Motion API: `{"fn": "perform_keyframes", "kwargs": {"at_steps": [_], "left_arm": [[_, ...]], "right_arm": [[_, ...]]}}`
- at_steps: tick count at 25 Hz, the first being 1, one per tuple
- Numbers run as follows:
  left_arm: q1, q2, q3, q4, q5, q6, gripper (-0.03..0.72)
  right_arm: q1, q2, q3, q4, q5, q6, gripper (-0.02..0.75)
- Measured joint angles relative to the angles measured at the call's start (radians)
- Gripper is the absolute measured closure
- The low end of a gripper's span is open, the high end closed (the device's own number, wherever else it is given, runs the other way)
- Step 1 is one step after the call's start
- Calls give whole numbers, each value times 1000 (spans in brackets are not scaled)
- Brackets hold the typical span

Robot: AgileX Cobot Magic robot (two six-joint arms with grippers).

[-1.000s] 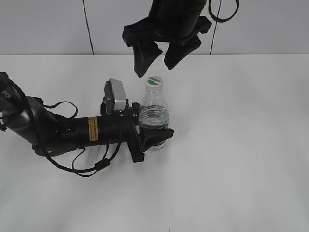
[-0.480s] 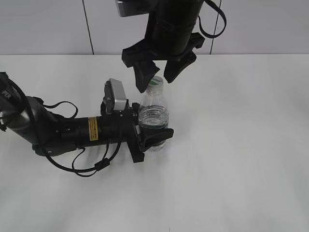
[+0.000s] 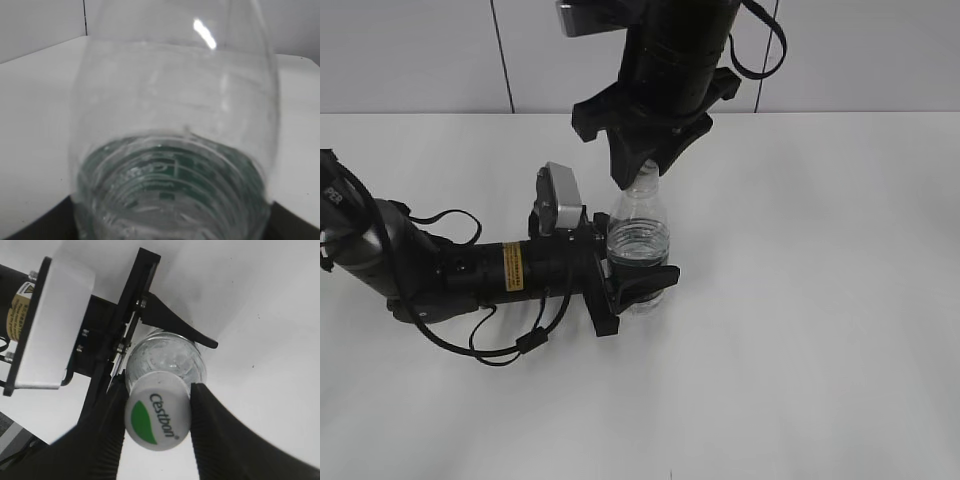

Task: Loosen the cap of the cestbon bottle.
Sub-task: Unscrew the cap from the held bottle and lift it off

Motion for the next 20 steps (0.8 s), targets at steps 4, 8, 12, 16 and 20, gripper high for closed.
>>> {"fn": "perform_keyframes", "kwargs": {"at_steps": [4, 8, 12, 16, 20], "left_arm": [[0, 0, 0, 0, 0, 0, 281], [0, 0, 0, 0, 0, 0, 281], [0, 0, 0, 0, 0, 1, 281], [0, 0, 0, 0, 0, 1, 281], [0, 0, 0, 0, 0, 1, 281]], "right_arm": [[0, 0, 0, 1, 0, -58, 438], [0, 0, 0, 2, 0, -194, 438], [0, 0, 0, 5, 0, -421, 438], [0, 0, 0, 6, 0, -655, 438], [0, 0, 0, 6, 0, -849, 438]]}}
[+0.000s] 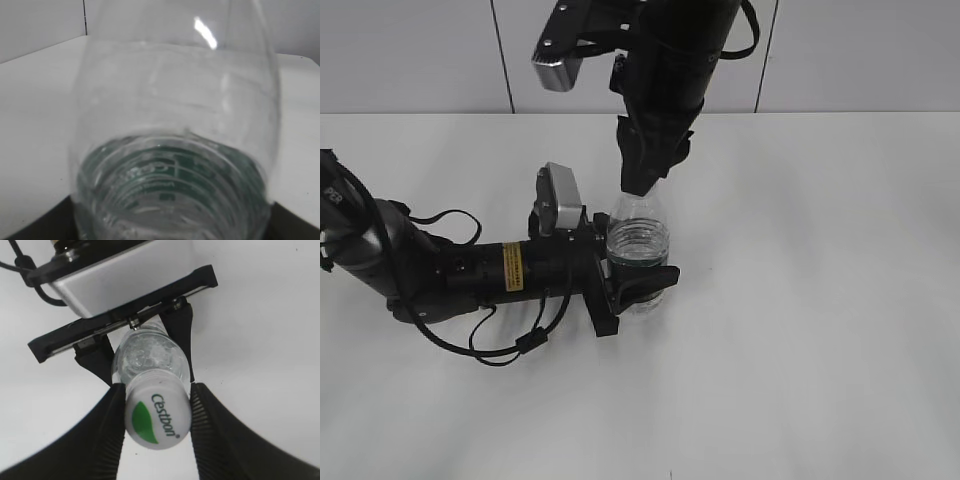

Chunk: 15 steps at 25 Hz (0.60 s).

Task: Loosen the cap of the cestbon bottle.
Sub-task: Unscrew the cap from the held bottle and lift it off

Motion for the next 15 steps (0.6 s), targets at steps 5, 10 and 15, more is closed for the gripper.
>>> {"fn": "perform_keyframes", "kwargs": {"at_steps": [5, 10, 15], "left_arm": [[0, 0, 0, 0, 0, 0, 281], [0, 0, 0, 0, 0, -1, 281], [0, 0, 0, 0, 0, -2, 281]], "right_arm": [[0, -1, 0, 1, 0, -159, 438], [0, -2, 0, -1, 0, -233, 438], [0, -3, 0, -8, 0, -358, 438]]}}
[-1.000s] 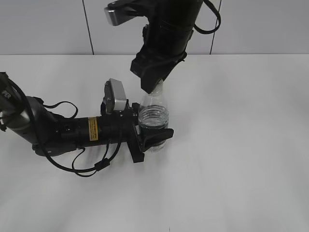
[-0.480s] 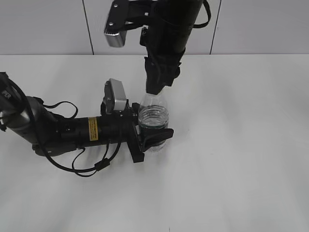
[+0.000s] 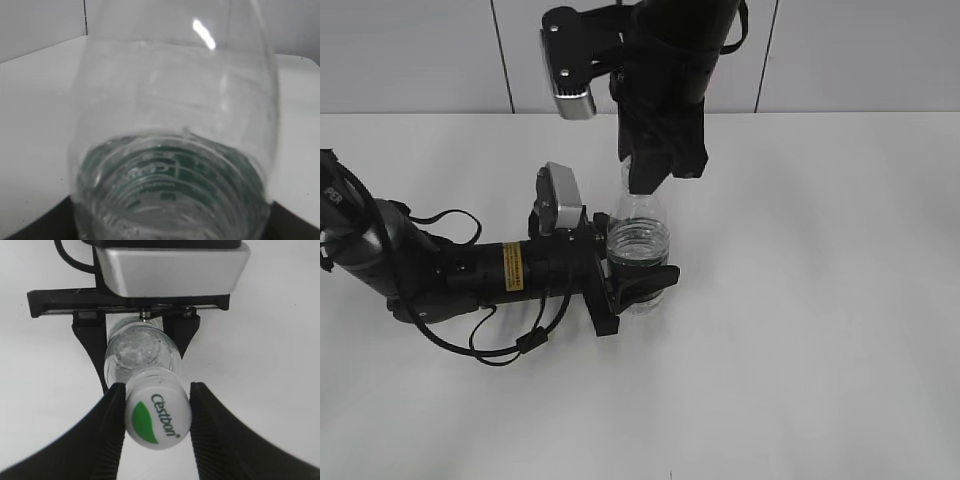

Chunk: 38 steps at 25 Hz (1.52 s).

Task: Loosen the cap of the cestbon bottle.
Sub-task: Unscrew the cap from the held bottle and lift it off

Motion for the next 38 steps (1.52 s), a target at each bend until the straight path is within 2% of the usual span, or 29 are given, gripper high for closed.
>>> {"fn": "perform_keyframes", "kwargs": {"at_steps": [6, 16, 17, 20, 22, 26, 29, 33, 38], "left_arm": [[0, 0, 0, 0, 0, 0, 281], [0, 0, 0, 0, 1, 0, 281], [0, 0, 0, 0, 1, 0, 281], [0, 0, 0, 2, 0, 0, 281], [0, 0, 0, 2, 0, 1, 281], [1, 0, 0, 5, 0, 1, 281], [1, 0, 0, 6, -1, 1, 281], [1, 0, 0, 6, -1, 1, 281], [1, 0, 0, 7, -1, 1, 281]], "right_arm": [[0, 0, 0, 0, 0, -58, 440], [0, 0, 0, 1, 0, -48, 436], [0, 0, 0, 0, 0, -45, 416], [0, 4, 0, -13, 0, -16, 262], [0, 5, 0, -16, 0, 8, 192], [0, 2, 0, -13, 0, 47, 162], [0, -19, 0, 9, 0, 137, 160], [0, -53, 0, 26, 0, 354, 160], [0, -78, 0, 28, 0, 756, 160]]}}
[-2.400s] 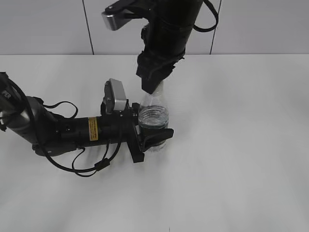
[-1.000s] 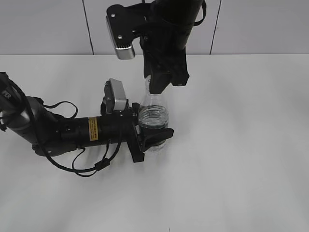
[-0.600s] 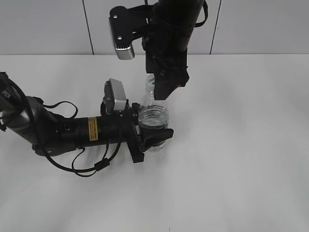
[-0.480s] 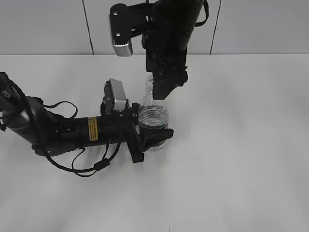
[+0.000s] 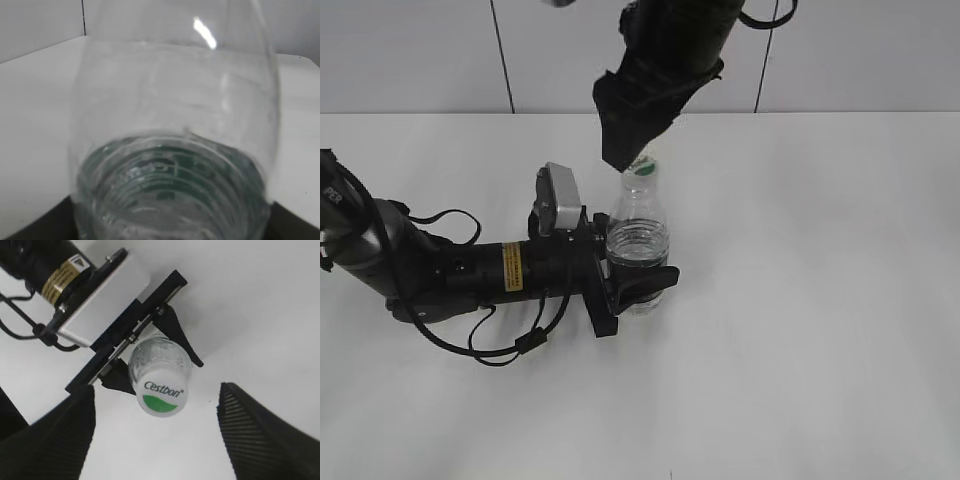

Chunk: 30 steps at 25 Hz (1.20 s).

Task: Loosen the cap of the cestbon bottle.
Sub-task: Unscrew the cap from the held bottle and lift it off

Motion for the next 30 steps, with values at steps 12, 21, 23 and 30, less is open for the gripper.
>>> {"fn": "perform_keyframes", "kwargs": {"at_steps": [12, 21, 23, 30], "left_arm": [[0, 0, 0, 0, 0, 0, 281], [0, 0, 0, 0, 0, 0, 281], [0, 0, 0, 0, 0, 0, 281], [0, 0, 0, 0, 0, 0, 281]], "right_arm": [[0, -13, 0, -76, 0, 522, 158], [2, -13, 0, -46, 0, 562, 158], [2, -7, 0, -47, 0, 563, 158], [10, 40, 0, -43, 0, 556, 158]]}}
